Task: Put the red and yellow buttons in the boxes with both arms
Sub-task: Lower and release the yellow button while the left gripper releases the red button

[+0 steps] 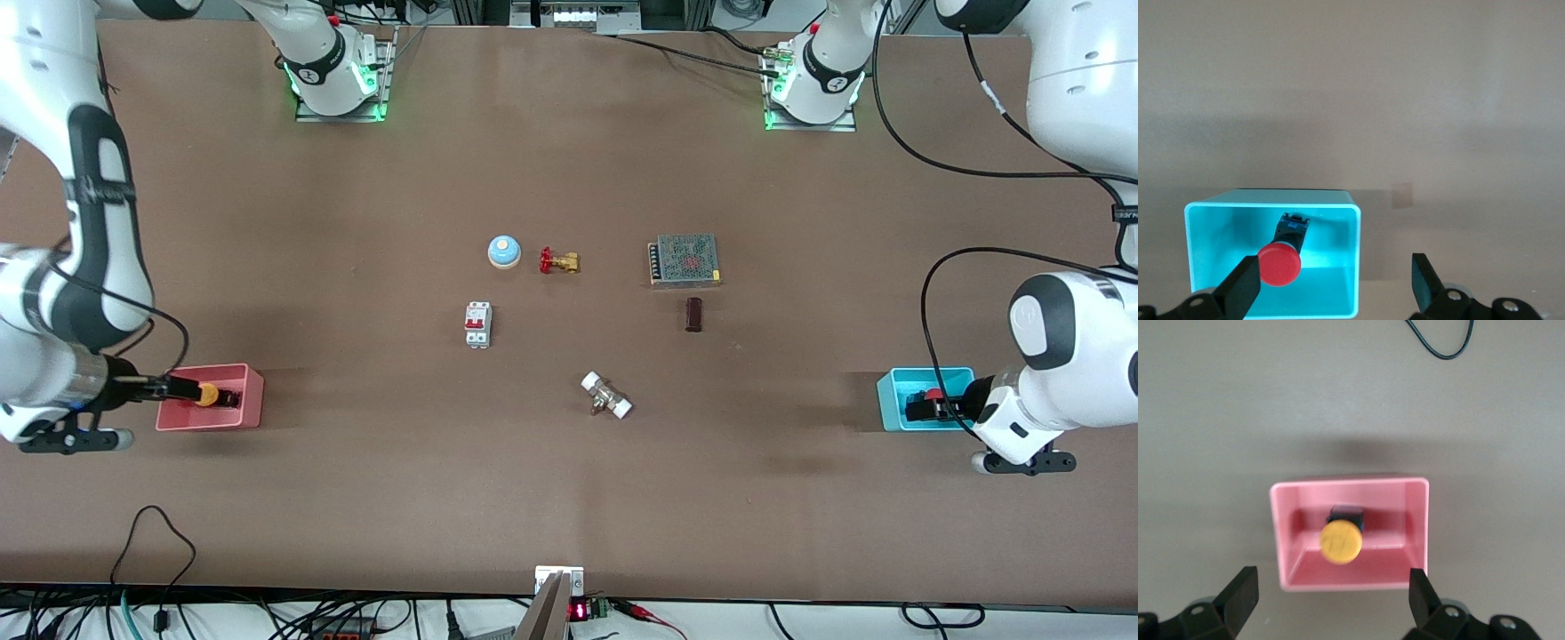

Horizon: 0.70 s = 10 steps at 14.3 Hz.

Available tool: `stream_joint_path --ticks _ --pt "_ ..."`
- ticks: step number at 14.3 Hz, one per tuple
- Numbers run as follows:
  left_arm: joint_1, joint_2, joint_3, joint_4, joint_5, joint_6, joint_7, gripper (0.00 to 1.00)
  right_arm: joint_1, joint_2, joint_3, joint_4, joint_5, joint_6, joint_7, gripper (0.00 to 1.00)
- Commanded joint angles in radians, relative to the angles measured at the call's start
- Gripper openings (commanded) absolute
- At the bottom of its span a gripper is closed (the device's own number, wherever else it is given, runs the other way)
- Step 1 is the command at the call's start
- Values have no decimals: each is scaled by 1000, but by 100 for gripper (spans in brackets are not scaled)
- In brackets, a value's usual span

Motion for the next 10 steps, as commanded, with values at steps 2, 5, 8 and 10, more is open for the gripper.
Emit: stream_joint_path --ticks 2,5,8,10 --pt "-45 -110 0 -23 20 -84 -82 100 31 -147 9 -19 6 -98 -8 100" --pt "-46 -220 -5 -26 20 -186 -85 100 72 -246 9 -19 6 -232 23 100" --pt "-40 -329 -8 -43 20 -266 -73 100 111 -331 8 -19 6 -355 97 100" --pt "-34 -389 -8 -59 18 -287 -70 100 106 -397 2 -22 3 -438 158 100"
